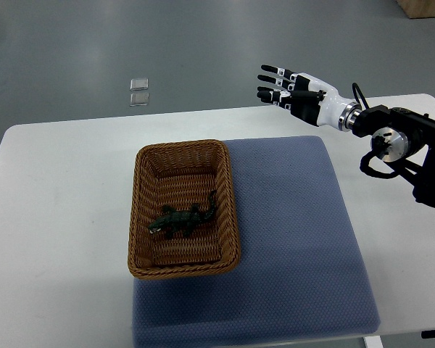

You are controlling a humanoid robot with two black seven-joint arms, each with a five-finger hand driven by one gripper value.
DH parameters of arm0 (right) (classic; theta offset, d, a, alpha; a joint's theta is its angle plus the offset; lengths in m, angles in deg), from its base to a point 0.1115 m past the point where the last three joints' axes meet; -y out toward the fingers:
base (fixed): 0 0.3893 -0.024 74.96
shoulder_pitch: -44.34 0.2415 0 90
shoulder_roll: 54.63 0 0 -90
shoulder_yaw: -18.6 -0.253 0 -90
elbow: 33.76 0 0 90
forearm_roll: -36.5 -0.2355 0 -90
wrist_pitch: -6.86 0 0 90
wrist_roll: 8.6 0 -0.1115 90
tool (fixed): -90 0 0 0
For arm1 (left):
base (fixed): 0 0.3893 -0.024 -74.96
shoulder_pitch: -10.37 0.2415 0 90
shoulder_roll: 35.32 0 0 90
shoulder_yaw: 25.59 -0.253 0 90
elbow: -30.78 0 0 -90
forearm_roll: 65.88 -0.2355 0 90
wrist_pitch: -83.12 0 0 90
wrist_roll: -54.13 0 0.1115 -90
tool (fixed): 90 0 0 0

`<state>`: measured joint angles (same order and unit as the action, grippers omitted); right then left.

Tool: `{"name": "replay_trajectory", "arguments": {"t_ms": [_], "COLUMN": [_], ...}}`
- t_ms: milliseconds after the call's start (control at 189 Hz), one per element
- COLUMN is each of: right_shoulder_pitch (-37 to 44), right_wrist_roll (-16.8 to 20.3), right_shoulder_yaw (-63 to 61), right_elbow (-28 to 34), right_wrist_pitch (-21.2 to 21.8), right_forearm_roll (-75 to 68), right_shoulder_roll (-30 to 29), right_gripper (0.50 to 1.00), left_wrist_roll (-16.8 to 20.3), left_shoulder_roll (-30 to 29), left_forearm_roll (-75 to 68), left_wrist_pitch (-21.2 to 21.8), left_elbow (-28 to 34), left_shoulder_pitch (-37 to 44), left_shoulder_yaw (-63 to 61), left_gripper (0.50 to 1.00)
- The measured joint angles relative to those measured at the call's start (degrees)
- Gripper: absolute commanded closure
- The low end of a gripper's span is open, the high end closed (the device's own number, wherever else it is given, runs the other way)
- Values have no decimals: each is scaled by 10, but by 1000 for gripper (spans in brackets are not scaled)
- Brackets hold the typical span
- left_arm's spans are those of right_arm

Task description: Place crocodile in brown basket with right hand

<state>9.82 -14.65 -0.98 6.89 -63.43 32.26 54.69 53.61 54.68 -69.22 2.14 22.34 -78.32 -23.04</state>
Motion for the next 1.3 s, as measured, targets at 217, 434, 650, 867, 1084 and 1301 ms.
{"name": "replay_trajectory", "arguments": {"t_ms": [217, 434, 650, 867, 1084, 1301], "right_shoulder_pitch": [-13, -21, -35, -52, -64, -65], "right_wrist_roll": [44, 50, 59, 63, 57, 57], "right_shoulder_yaw": [0, -10, -33, -50, -51, -51], "right_elbow": [-36, -67, -72, -73, -74, -74], "right_wrist_pitch": [4, 32, 39, 47, 45, 46], "right_forearm_roll": [-64, -69, -74, -80, -77, -71], "right_shoulder_roll": [1, -3, -4, -3, -6, -8], "right_gripper": [572, 572, 572, 570, 570, 570], "left_wrist_roll": [0, 0, 0, 0, 0, 0], "left_shoulder_roll": [0, 0, 0, 0, 0, 0], "left_forearm_roll": [0, 0, 0, 0, 0, 0], "left_wrist_pitch": [0, 0, 0, 0, 0, 0], "left_elbow": [0, 0, 0, 0, 0, 0], "left_shoulder_pitch": [0, 0, 0, 0, 0, 0], "left_shoulder_yaw": [0, 0, 0, 0, 0, 0], "left_gripper": [500, 500, 500, 500, 500, 500]}}
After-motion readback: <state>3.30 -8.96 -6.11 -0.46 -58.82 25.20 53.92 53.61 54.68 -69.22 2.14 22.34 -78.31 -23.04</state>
